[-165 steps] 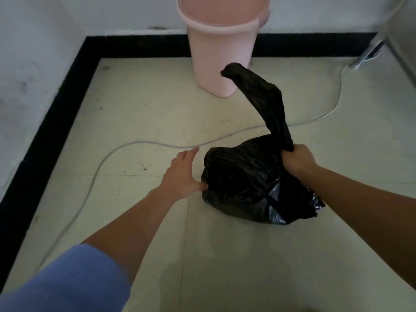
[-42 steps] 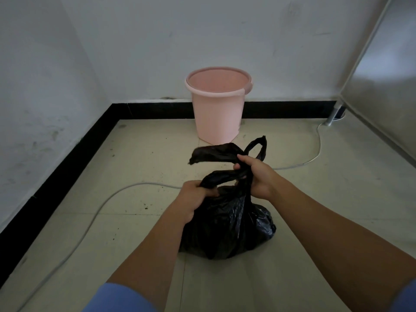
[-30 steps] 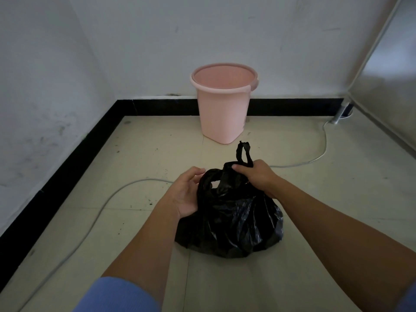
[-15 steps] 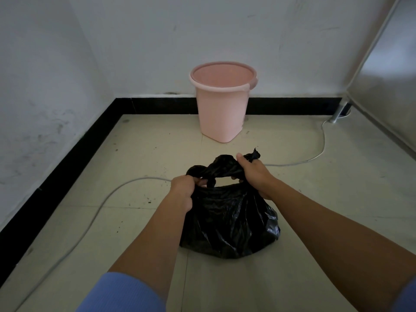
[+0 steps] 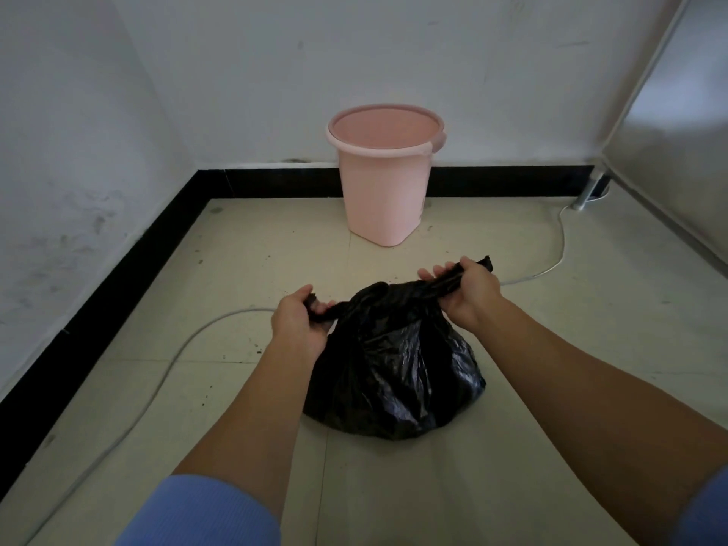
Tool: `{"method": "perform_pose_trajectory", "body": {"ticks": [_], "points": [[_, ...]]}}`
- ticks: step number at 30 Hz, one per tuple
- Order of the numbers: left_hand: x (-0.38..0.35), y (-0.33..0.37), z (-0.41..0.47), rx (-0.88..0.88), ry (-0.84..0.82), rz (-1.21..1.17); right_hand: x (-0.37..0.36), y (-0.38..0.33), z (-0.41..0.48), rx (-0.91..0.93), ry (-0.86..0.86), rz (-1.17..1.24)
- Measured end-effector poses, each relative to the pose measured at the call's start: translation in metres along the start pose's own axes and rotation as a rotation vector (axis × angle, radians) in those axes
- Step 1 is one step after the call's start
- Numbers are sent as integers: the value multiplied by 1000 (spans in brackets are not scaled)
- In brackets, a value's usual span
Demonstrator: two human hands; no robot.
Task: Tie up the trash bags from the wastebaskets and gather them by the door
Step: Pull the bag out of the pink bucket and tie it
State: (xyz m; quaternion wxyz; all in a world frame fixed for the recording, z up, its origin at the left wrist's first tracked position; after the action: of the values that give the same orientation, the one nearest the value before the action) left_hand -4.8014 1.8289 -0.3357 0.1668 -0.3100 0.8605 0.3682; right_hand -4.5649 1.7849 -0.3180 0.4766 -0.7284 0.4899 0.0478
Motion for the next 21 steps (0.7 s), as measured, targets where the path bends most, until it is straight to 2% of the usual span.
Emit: {"method": "perform_pose_trajectory", "body": {"ticks": [2, 5, 7, 10, 11, 13, 14, 16, 18, 21], "points": [[20, 13, 0, -223, 177, 246, 14, -4, 6, 11, 84, 62], [37, 28, -4, -574, 306, 685, 46, -8, 12, 22, 200, 74], [41, 33, -8, -762, 315, 910, 65, -14, 16, 41, 221, -60], [31, 27, -13, -977, 202, 1189, 77, -23, 23, 102, 294, -236], [25, 19, -13, -984, 136, 1325, 76, -23, 23, 105, 307, -197], [16, -2, -8, -854, 64, 1667, 71, -23, 24, 96, 325, -120], [14, -11, -3, -746, 49, 1840, 67, -23, 23, 89, 309, -153], [14, -24, 2, -538, 17, 2067, 60, -18, 19, 51, 221, -402], [15, -33, 4, -377, -53, 2105, 56, -7, 12, -3, 117, -695], [13, -39, 4, -236, -191, 1820, 52, 8, 8, -28, 21, -902]]}}
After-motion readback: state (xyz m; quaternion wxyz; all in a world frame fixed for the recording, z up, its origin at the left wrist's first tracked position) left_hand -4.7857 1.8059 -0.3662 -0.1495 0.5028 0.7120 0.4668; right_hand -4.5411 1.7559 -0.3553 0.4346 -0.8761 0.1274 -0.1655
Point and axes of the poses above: each hand's wrist, its own z-axis towards the middle knuckle, its own x-axis out of the back of the hand, y = z × x, the point moved 6 cm from there along z, towards the middle knuckle, and after that the axes turned 3 degrees about x, right-handed, at the moved point
